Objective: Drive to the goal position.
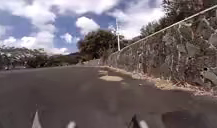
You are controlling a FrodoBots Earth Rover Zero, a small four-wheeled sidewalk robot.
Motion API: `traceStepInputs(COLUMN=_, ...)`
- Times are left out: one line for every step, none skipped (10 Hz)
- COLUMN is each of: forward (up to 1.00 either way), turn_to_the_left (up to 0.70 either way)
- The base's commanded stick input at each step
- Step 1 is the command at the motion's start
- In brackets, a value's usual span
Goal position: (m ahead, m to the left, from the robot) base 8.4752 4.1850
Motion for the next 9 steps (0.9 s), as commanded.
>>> traceStepInputs(forward=0.5, turn_to_the_left=0.0)
traceStepInputs(forward=0.5, turn_to_the_left=0.0)
traceStepInputs(forward=0.5, turn_to_the_left=0.0)
traceStepInputs(forward=0.5, turn_to_the_left=0.0)
traceStepInputs(forward=0.5, turn_to_the_left=0.0)
traceStepInputs(forward=0.5, turn_to_the_left=0.0)
traceStepInputs(forward=0.5, turn_to_the_left=0.0)
traceStepInputs(forward=0.5, turn_to_the_left=0.0)
traceStepInputs(forward=0.5, turn_to_the_left=0.0)
